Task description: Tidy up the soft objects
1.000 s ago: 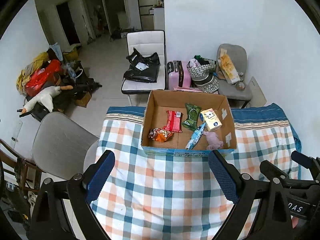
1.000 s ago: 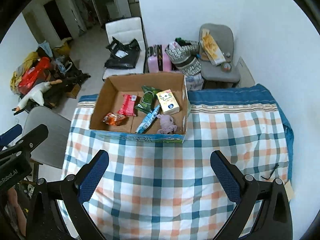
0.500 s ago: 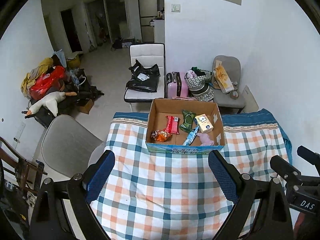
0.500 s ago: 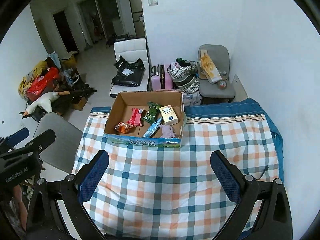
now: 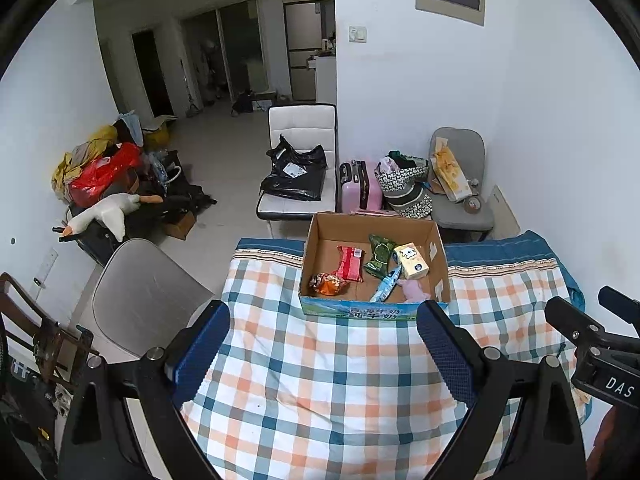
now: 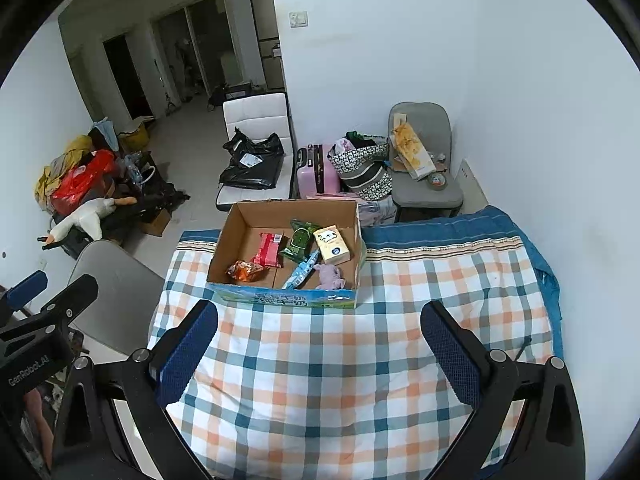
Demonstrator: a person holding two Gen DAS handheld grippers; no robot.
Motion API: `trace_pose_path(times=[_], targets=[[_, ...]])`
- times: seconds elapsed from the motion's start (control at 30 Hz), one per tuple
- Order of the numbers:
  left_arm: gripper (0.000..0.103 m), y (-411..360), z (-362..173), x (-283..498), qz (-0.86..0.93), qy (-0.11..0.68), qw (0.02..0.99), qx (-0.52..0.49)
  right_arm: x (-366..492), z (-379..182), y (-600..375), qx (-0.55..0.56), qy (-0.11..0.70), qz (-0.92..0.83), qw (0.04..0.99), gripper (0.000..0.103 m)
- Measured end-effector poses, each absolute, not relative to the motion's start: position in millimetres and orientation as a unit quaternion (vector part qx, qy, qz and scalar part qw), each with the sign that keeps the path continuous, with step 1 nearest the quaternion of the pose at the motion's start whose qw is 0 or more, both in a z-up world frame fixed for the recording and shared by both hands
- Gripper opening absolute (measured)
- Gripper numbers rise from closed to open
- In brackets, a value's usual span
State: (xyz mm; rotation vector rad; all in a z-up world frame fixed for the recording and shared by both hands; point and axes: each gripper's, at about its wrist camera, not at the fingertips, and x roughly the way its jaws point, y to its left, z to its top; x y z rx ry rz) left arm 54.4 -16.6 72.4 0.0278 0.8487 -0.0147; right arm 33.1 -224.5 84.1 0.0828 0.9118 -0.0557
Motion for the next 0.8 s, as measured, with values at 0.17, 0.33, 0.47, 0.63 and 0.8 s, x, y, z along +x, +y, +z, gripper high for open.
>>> trace_pose_path(times=[0.17, 0.33, 0.47, 0.63, 0.8], targets=[[0.096, -16.6, 73.0, 53.9, -0.008, 0.411, 0.911, 0.013, 33.5, 84.7, -224.3, 0.036, 0.436, -0.032, 0.899, 0.103], [0.096, -16.7, 74.3, 53.9, -0.009, 0.410, 0.912, 0.010, 32.7, 84.9, -221.0, 0.035, 0.433, -0.033, 0.900, 0.103], [0.096, -16.8, 77.5, 53.7, -0.010, 0.409, 0.913, 0.010, 31.1, 86.7, -218.4, 0.036, 0.430, -0.033, 0.902, 0.103], [0.096, -17.2, 77.8, 53.5, -0.011, 0.409, 0.912, 0.009, 28.0, 89.1, -217.6, 0.036, 0.426, -0.032, 0.903, 0.103], [0.096, -17.1, 82.0, 54.2, -0.013, 0.413, 0.910, 0.008, 27.1, 90.6, -217.8, 0.032, 0.424, -0.033, 0.904, 0.103]])
